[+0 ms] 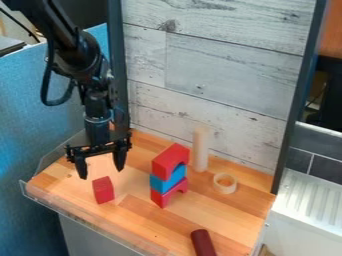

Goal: Put the red cube on top of the red arch

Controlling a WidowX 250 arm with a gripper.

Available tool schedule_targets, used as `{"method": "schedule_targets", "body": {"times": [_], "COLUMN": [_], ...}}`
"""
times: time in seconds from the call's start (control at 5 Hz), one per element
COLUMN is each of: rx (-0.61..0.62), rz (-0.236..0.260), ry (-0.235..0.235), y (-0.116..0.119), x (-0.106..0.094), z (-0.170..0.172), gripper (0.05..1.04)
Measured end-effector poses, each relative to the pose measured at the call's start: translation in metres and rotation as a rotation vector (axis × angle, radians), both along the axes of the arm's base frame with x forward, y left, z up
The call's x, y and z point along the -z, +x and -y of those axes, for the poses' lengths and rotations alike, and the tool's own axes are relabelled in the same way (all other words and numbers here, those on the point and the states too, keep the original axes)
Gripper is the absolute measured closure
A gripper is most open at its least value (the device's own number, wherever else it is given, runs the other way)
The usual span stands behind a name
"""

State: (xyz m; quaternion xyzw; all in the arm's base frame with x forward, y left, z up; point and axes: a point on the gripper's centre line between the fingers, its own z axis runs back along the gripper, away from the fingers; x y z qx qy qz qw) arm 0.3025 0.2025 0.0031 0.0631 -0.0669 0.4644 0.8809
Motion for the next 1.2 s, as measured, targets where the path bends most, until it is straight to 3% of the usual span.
{"method": "schedule_targets", "body": {"times": [0.4, 1.0, 1.2], "rx": [-0.033, 0.012, 0.037], "rz": [-0.023, -0.013, -0.024], "ry": [0.045, 0.066, 0.075], "y": [-0.003, -0.011, -0.011], "x": [0.016, 0.026, 0.031], "z": [-0.003, -0.004, -0.005], "gripper": [0.083, 0.083, 0.133]}}
